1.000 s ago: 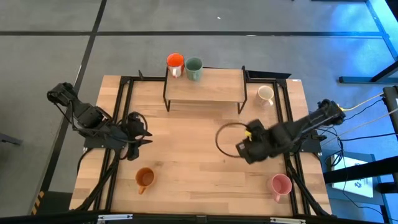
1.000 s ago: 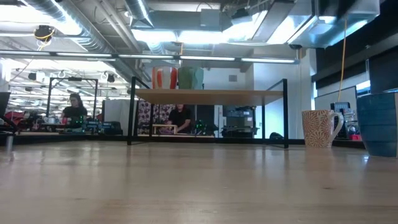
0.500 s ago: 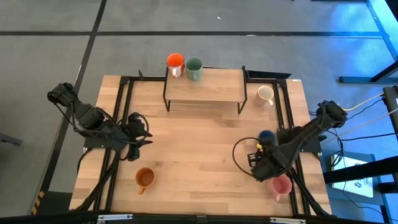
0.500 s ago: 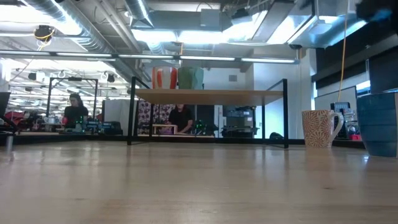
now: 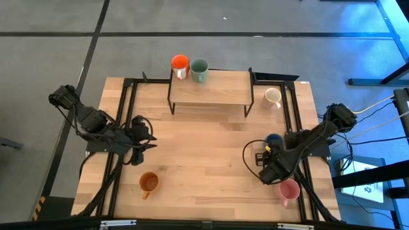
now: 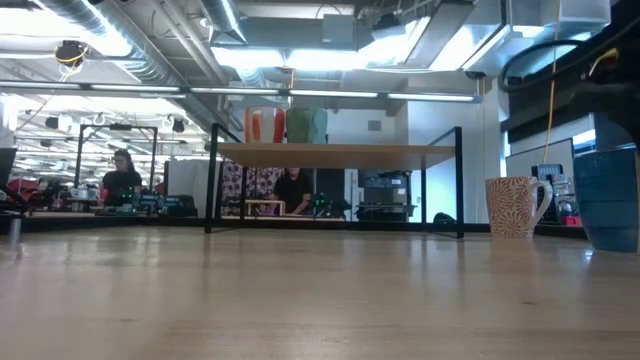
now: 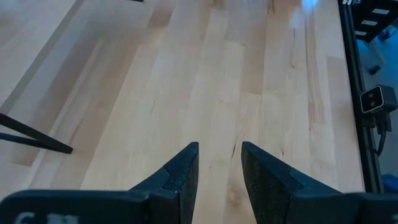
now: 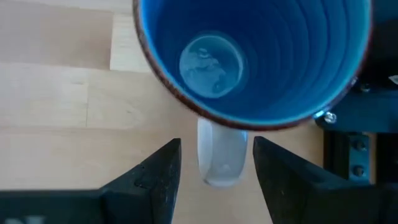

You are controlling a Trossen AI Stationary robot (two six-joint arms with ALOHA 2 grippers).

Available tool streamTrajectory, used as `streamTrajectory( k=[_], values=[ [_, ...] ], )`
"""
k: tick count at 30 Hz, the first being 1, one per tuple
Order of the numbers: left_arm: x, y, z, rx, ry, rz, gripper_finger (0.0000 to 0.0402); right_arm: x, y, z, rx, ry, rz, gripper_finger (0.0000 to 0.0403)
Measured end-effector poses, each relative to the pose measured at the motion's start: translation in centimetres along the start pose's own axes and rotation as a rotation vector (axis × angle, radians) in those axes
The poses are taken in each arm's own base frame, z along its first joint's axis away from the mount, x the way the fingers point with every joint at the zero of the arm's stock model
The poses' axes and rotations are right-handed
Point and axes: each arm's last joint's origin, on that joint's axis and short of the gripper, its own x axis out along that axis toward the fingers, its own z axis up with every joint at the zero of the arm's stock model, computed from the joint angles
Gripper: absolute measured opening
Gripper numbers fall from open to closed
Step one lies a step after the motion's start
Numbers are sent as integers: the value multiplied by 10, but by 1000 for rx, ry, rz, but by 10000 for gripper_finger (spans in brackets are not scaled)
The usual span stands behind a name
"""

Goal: Place coffee mugs
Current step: Put the blue mug on the shelf

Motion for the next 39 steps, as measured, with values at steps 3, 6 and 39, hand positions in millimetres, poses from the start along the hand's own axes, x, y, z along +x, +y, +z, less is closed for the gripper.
streamTrajectory(
  k=[3,6,39],
  values=[
    [0,0,0,0,0,0,115,5,0,-1,0,-7,15,177],
    [0,0,0,0,0,0,115,8,0,-1,-19,-10,27,142],
    [0,0,0,-1,-2,0,115,-103,102,42,-279,-320,381,34]
  ],
)
